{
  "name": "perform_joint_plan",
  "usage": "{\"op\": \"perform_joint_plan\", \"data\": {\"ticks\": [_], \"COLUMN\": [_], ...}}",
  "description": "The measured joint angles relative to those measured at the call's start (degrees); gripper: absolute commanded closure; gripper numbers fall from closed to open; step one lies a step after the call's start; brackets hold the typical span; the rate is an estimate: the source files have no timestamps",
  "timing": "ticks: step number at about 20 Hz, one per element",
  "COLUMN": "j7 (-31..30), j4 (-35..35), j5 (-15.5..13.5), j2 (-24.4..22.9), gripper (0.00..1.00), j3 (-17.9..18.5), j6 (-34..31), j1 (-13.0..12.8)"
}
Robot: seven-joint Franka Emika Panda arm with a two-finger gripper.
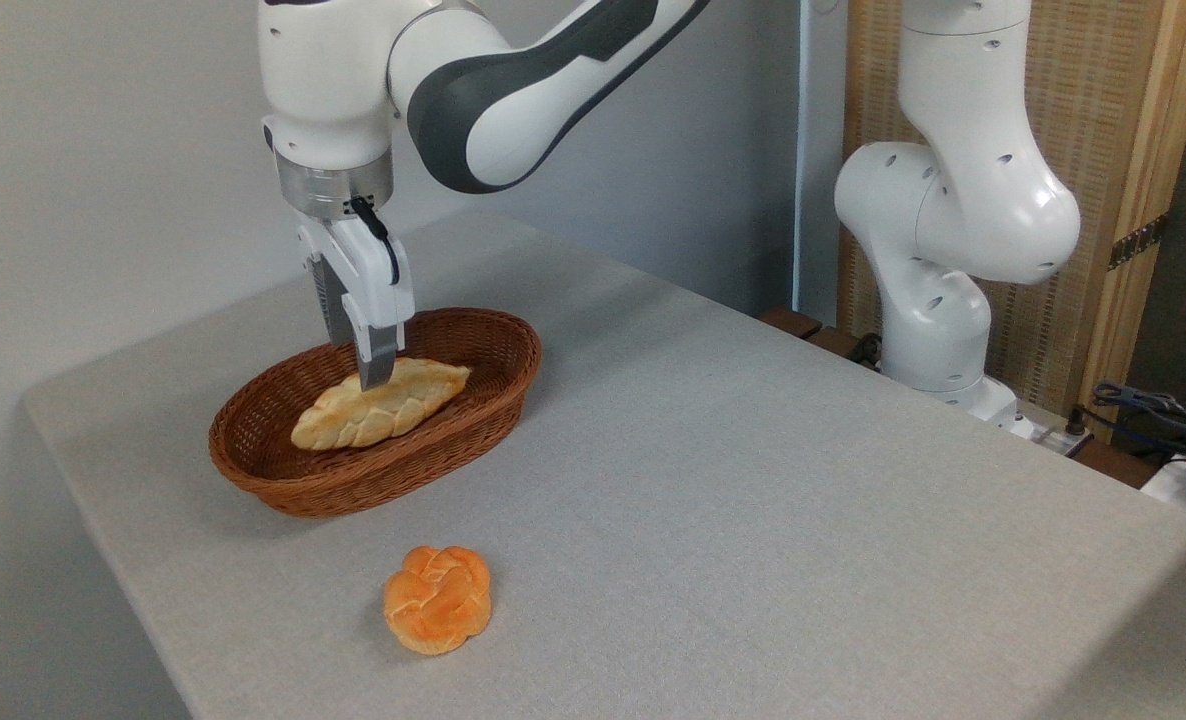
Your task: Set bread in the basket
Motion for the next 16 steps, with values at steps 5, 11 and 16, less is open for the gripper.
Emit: {"op": "perform_joint_plan", "data": {"ticks": [5, 11, 16], "j7": [0.3, 2.9, 2.9], "j4": [4.6, 12.7, 13.3], "j5": [3.8, 10.1, 13.7], "j2": [-1.7, -3.4, -3.5], "gripper": [0.00, 0.00, 0.00], "j3": [4.1, 12.1, 14.2], "j6": [-5.6, -19.6, -21.1], "j1": [0.6, 1.3, 1.4]}}
